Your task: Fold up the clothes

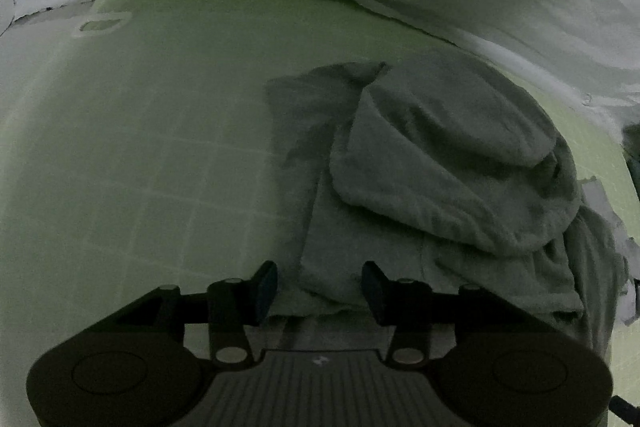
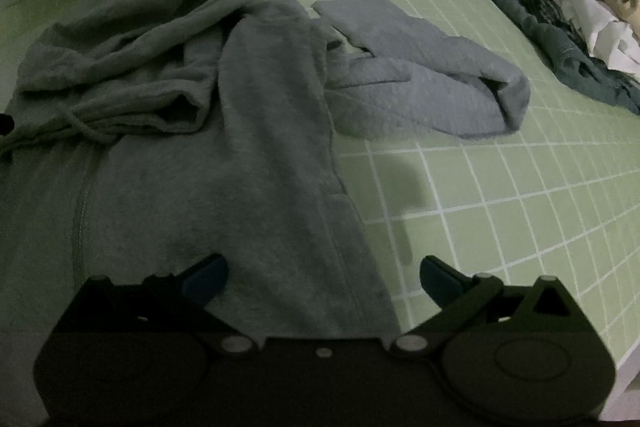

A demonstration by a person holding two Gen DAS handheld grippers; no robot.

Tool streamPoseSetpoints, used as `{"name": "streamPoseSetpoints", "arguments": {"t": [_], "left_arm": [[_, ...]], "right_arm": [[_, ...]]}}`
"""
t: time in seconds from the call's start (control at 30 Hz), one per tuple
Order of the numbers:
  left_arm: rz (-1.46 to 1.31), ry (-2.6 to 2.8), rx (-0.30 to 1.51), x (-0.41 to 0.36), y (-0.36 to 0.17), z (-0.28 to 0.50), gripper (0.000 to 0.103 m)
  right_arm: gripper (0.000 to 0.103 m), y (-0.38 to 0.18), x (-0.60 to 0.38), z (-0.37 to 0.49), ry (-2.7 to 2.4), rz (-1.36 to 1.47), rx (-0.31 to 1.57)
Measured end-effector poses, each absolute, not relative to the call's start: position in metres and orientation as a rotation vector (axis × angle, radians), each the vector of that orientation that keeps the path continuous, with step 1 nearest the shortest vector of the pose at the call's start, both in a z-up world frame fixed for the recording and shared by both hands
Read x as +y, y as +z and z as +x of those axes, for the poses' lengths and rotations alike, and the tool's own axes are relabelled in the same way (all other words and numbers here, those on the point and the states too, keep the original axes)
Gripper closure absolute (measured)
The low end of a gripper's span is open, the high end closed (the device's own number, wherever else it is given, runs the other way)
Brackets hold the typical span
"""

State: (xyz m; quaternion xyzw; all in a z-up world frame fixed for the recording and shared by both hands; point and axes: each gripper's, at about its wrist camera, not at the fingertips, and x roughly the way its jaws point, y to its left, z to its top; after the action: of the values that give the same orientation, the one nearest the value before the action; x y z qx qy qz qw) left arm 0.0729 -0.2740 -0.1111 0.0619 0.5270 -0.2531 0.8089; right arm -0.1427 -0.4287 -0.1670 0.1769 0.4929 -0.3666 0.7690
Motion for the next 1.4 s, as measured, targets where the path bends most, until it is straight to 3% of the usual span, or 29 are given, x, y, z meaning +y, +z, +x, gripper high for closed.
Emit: {"name": "streamPoseSetpoints", "arguments": {"t": [0.07,0.17,0.47,0.57,0.63,0.77,0.93,1.1,1.27,1.4], "left_arm": [[0.148,-0.563,1.115,-0.278,-0.108,0.069,0.071],[0.232,-0.577,1.077,-0.287,-0.103,0.063,0.076],[0.187,-0.589,1.103,-0.279,-0.109,0.067,0.076],[0.165,-0.59,1.113,-0.283,-0.114,0.072,0.068],[0.147,-0.581,1.122,-0.284,-0.114,0.073,0.069],[0.227,-0.573,1.083,-0.293,-0.112,0.066,0.089],[0.274,-0.541,0.975,-0.291,-0.089,0.055,0.091],[0.285,-0.366,0.743,-0.249,-0.025,0.063,0.092],[0.412,0.016,0.527,-0.17,-0.003,0.115,0.091],[0.39,0.38,0.541,-0.086,-0.007,0.175,0.089]], "right_arm": [[0.0,-0.167,-0.429,-0.143,-0.797,0.387,1.067],[0.0,-0.168,-0.429,-0.144,-0.802,0.401,1.056],[0.0,-0.169,-0.43,-0.15,-0.798,0.447,1.028],[0.0,-0.17,-0.431,-0.152,-0.796,0.461,1.019],[0.0,-0.171,-0.432,-0.153,-0.793,0.466,1.017],[0.0,-0.17,-0.432,-0.153,-0.793,0.464,1.017],[0.0,-0.17,-0.431,-0.151,-0.792,0.448,1.022],[0.0,-0.169,-0.429,-0.149,-0.788,0.414,1.032],[0.0,-0.17,-0.434,-0.151,-0.781,0.439,1.034],[0.0,-0.169,-0.433,-0.15,-0.781,0.446,1.04]]}}
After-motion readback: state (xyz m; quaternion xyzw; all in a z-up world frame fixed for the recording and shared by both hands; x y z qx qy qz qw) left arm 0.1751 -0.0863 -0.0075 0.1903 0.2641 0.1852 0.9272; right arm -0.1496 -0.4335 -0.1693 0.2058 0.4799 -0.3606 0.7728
